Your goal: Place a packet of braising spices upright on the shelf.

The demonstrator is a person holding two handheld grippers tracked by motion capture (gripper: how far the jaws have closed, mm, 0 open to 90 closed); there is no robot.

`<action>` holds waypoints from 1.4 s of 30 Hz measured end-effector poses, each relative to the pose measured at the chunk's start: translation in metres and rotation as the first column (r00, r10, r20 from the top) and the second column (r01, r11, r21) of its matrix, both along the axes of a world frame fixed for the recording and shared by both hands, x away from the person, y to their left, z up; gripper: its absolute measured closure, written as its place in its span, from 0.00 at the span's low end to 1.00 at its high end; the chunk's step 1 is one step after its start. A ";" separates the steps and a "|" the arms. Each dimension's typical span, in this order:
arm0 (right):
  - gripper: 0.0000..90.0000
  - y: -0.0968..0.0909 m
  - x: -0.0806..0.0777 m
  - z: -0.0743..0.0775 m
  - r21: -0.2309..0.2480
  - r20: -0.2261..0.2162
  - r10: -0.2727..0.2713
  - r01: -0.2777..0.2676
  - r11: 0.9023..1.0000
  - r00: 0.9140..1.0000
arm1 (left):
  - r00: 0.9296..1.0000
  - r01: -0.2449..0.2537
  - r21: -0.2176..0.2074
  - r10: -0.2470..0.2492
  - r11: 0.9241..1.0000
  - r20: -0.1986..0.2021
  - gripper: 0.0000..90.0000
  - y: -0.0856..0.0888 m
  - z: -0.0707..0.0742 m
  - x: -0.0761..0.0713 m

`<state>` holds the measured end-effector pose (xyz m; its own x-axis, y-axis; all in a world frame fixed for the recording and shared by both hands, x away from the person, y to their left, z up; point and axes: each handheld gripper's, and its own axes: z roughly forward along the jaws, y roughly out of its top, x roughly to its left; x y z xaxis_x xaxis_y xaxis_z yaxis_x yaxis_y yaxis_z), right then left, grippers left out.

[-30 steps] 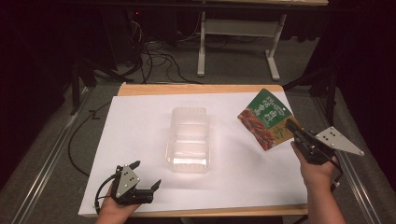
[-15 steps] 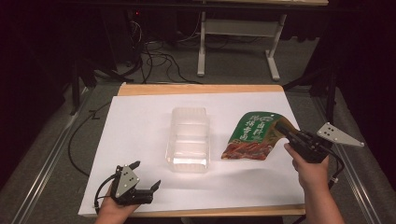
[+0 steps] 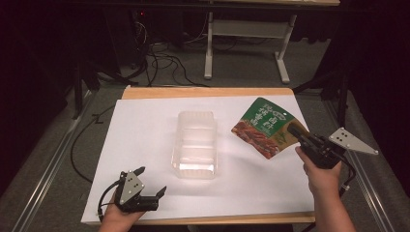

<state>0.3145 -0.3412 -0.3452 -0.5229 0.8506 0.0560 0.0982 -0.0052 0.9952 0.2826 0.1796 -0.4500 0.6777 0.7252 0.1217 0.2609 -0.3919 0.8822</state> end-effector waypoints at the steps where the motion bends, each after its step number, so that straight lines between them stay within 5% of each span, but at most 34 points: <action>1: 1.00 0.000 0.001 0.000 -0.012 0.009 -0.007 0.007 1.000 1.000 | 1.000 0.000 0.000 0.000 1.000 -0.002 0.08 0.000 0.000 0.000; 9: 1.00 0.003 0.010 0.002 0.004 -0.002 0.001 -0.001 1.000 1.000 | 1.000 -0.001 -0.006 0.001 1.000 0.004 0.07 0.000 0.000 0.000; 19: 1.00 0.039 0.022 0.011 0.047 -0.007 0.075 -0.075 0.996 0.997 | 1.000 -0.013 -0.021 0.014 1.000 0.021 0.07 0.005 0.003 -0.002; 30: 1.00 0.081 0.041 0.020 0.044 -0.005 0.111 -0.110 0.993 0.994 | 1.000 -0.016 -0.032 0.017 0.999 0.023 0.07 0.005 0.003 -0.003; 42: 1.00 0.105 0.062 0.024 0.012 -0.004 0.117 -0.117 0.993 0.993 | 1.000 -0.016 -0.033 0.017 0.999 0.019 0.08 0.005 0.003 -0.003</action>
